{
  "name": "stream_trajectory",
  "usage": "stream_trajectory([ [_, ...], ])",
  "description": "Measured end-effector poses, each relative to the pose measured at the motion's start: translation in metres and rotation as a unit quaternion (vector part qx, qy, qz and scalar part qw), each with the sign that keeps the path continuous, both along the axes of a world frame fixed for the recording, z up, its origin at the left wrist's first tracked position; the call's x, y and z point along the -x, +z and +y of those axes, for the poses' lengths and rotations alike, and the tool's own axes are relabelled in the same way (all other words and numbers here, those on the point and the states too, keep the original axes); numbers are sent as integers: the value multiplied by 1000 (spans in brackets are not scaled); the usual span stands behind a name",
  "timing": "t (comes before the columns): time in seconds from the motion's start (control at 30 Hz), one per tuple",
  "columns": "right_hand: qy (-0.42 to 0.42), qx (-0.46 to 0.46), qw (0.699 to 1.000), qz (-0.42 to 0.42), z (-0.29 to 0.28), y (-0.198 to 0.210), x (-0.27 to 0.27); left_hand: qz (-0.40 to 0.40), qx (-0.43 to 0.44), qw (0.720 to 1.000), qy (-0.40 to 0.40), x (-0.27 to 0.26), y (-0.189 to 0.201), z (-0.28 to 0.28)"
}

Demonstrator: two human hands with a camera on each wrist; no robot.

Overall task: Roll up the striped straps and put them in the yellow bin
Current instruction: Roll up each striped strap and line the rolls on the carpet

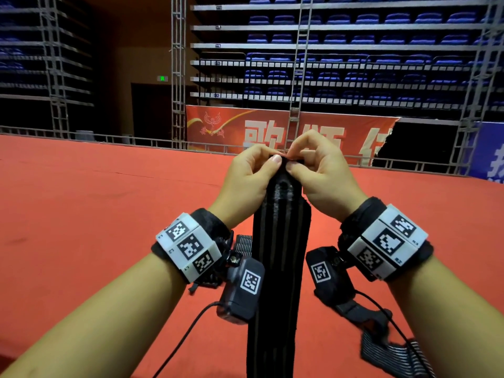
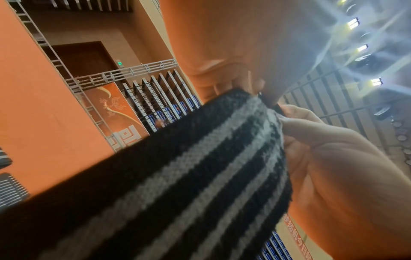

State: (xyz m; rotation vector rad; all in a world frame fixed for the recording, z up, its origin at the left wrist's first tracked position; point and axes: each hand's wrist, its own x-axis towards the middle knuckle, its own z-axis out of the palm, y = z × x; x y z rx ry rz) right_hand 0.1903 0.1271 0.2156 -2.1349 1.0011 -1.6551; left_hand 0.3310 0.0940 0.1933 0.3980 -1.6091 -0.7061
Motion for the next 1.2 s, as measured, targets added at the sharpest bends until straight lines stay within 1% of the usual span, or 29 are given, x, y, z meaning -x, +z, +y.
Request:
stream_trajectory([
  [0.1, 15, -22, 1000, -3, -8, -6, 2, -8, 11, 1000, 6, 0, -7, -6],
  [0.2, 22, -47, 998, -28, -13, -13, 3, -22, 18, 999, 21, 2, -14, -11],
  [0.27, 16, -58, 997, -38, -15, -17, 5, -33, 18, 999, 28, 3, -18, -14],
  [0.43, -11, -80, 996, -32, -24, -25, 13, -50, 37, 997, 41, 9, -32, -21],
  [0.57, -22, -115, 993, -21, -29, -30, 17, -42, 30, 998, 41, 11, -40, -28],
  [0.7, -45, -69, 997, 1, -29, -36, 18, -30, -8, 999, 16, 13, -41, -29],
  [0.8, -58, -47, 997, 15, -30, -40, 18, -39, -11, 999, 27, 13, -42, -31],
  [0.93, -53, -104, 993, 13, -30, -42, 22, -44, 23, 997, 51, 12, -46, -29],
  [1.0, -53, -112, 992, 28, -30, -44, 24, -48, 27, 997, 52, 12, -51, -28],
  [1.07, -67, -89, 993, 36, -31, -46, 25, -56, 6, 997, 53, 14, -55, -29],
  [1.13, -100, -49, 993, 47, -31, -49, 25, -65, -42, 996, 38, 16, -57, -31],
  [1.2, -135, -9, 989, 66, -32, -52, 25, -79, -60, 995, 32, 16, -56, -32],
])
